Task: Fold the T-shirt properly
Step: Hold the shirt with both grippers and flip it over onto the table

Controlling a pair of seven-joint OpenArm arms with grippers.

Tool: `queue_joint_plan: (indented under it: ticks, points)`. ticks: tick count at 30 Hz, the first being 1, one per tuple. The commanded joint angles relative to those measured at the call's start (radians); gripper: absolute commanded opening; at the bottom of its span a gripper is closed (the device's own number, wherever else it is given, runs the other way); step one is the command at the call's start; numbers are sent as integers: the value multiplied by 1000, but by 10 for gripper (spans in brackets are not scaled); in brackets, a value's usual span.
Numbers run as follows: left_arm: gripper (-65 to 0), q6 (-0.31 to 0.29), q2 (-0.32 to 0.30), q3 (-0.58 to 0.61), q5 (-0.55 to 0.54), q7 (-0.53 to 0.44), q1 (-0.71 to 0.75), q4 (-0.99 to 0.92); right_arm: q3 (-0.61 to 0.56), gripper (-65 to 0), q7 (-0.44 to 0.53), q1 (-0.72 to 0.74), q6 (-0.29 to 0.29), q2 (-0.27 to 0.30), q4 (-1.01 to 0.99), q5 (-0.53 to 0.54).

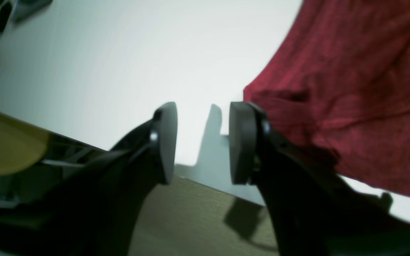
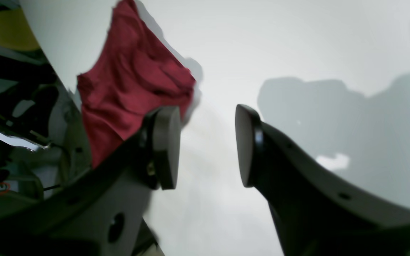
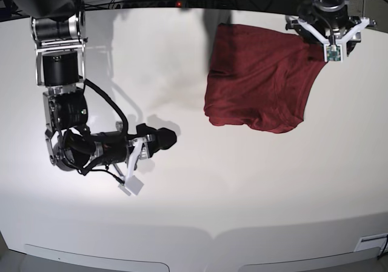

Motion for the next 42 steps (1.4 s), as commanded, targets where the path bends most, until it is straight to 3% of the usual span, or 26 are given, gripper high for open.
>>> queue_joint_plan:
  ticks: [1,5,7,11,13,19,26,31,39,42]
  points:
    - [-453,6,-6,-3,-35,-24,-1,19,1,-418,15,28,5,-23,18,14]
    - [-632,-81,-6,-3,-226,-39,2,19,-43,-579,89,28,5,-112,18,-119]
    - [-650,-109,-6,-3,-247,-17,2,19,-76,-650,186,28,5,-143,18,-231]
    - [-650,-145,-6,-3,-332,3,2,19,-137,-650,398,28,5,-191,10,-467]
    - [-650,-159,-5,-3,-374,-22,2,18,-167,-650,456,28,5,-216,-6,-556]
    - [-650,-159,57,-4,-394,-152,-18,-78,-210,-650,607,28,5,-274,-116,-686]
    - [-650,-196,123,-4,-394,-151,-138,-281,-210,-650,638,24,5,-343,-258,-812]
    - [-650,-197,116,-4,-394,-164,-215,-385,-210,-650,605,0,5,-314,-258,-779]
    - [-650,-279,116,-4,-399,-166,-424,-533,-209,-650,436,-54,5,-209,-188,-501]
    - [-650,-336,117,-3,-469,-166,-509,-590,-209,-650,331,-106,5,-189,-103,-413]
